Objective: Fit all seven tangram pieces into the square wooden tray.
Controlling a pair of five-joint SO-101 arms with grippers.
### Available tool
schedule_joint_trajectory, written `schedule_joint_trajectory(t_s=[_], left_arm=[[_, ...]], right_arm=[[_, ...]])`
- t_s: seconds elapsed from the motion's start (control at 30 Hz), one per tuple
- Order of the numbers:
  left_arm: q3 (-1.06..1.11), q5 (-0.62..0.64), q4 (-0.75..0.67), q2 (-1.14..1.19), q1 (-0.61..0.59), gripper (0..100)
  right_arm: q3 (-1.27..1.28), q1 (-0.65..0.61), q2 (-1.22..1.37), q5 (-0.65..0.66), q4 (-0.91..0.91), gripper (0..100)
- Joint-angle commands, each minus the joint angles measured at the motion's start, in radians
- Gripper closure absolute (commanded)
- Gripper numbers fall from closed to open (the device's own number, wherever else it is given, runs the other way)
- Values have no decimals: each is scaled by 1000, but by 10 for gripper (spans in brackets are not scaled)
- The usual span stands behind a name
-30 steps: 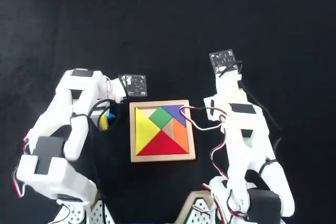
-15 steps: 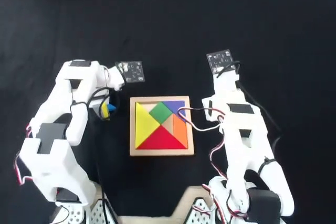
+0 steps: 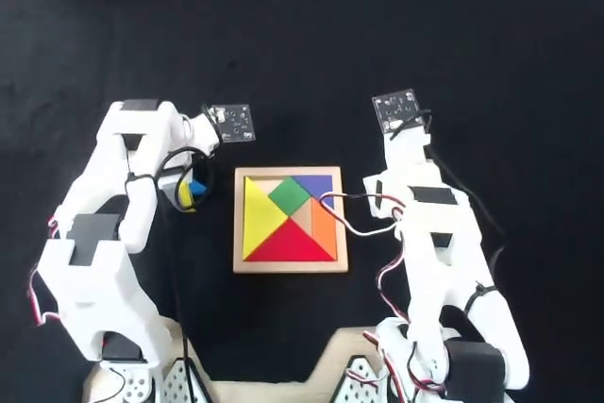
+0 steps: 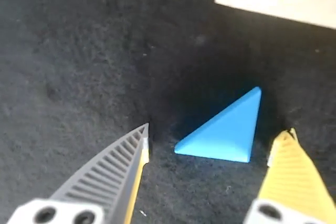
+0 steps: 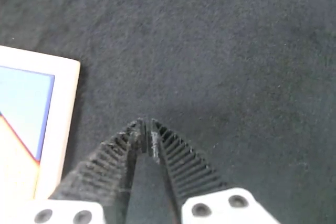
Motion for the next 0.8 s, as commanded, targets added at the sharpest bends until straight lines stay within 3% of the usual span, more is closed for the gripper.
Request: schedule_joint_trajectory(t_s=[0.0, 0.07, 0.23, 0.3, 0.53, 0.7, 0.77], left_arm=[[38, -40, 21, -5, -65, 682], [41, -40, 49, -23, -70, 682], [42, -129, 278, -153, -62, 685], [71, -146, 293, -199, -62, 686], [289, -140, 37, -367, -62, 686], [360, 37, -141, -468, -7, 681], [383, 46, -186, -465, 19, 681]], right_arm=[[-4, -12, -28, -3, -8, 987], [-4, -14, -28, -3, -8, 987], [-4, -14, -28, -3, -8, 987], [-4, -14, -28, -3, -8, 987], [-8, -14, -30, -3, 12, 987], [-7, -14, -30, -3, 12, 987], [-7, -14, -30, -3, 12, 987]])
